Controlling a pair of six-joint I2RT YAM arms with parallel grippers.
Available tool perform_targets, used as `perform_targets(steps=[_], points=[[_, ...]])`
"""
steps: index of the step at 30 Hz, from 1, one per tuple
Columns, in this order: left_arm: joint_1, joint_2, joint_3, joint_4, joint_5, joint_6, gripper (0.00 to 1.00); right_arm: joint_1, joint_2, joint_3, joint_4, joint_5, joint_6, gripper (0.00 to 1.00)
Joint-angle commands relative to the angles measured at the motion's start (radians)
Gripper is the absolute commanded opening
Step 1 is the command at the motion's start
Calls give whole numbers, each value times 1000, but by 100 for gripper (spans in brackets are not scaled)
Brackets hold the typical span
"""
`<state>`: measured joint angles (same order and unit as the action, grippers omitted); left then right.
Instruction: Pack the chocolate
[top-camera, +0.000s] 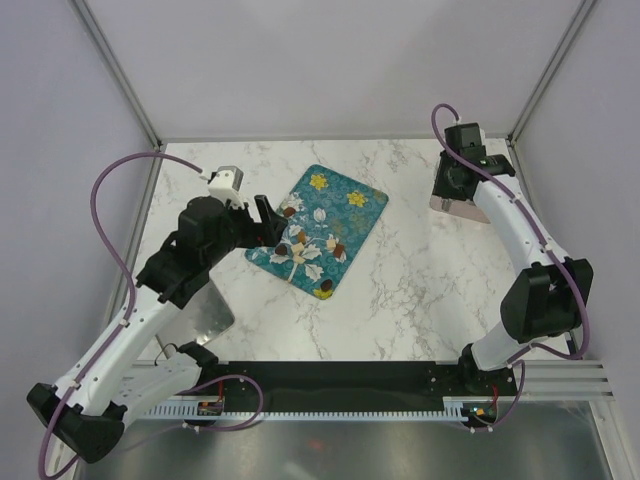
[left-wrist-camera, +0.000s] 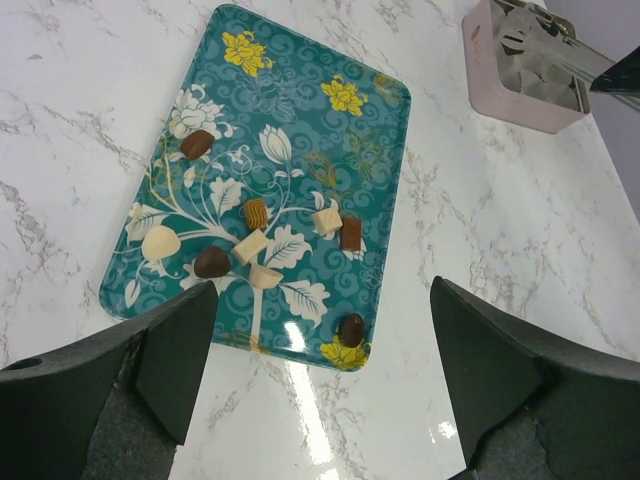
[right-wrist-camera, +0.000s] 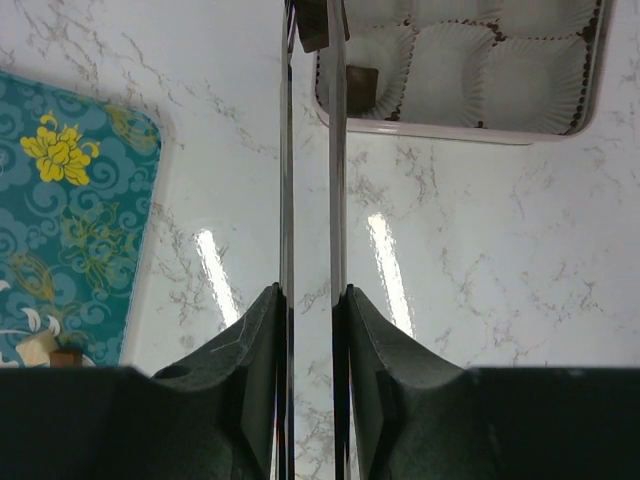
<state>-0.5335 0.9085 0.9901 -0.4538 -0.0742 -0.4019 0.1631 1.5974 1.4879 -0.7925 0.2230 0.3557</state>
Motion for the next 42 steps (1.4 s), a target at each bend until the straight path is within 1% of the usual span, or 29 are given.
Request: perform_targets(steps=[1,5,7,8,11,14,17,20,27,36,42], points=[[3,-3,21,0,-27,-69,95,-26,-36,40,-2,84,38,36],[3,20,65,-39,-47,-57,95,-69,-19,64,-7,79,65,36],[3,21,77,-42,-65,-80,95,-89,-14,80,-20,75,68,36],[3,23,81,-42,-70,-106,95,-118,-10,104,-40,75,74,36],[3,46,110,-45,-36,-109,95,-184,13,139,-50,27,84,36],[3,70,122,-80,-26,-109,95,-214,50,158,-53,-8,91,36],[3,99,156,-155,-13,-118,95,-218,90,172,-54,-37,98,37],[3,113,197,-196,-6,-111,95,-218,116,187,-54,-53,109,37],[4,135,206,-241,-19,-60,95,-223,127,184,-51,-57,108,37],[4,167,234,-252,-32,-17,95,-257,150,212,-48,-97,100,38],[4,174,246,-258,-21,-14,95,-260,154,184,-51,-122,108,39]])
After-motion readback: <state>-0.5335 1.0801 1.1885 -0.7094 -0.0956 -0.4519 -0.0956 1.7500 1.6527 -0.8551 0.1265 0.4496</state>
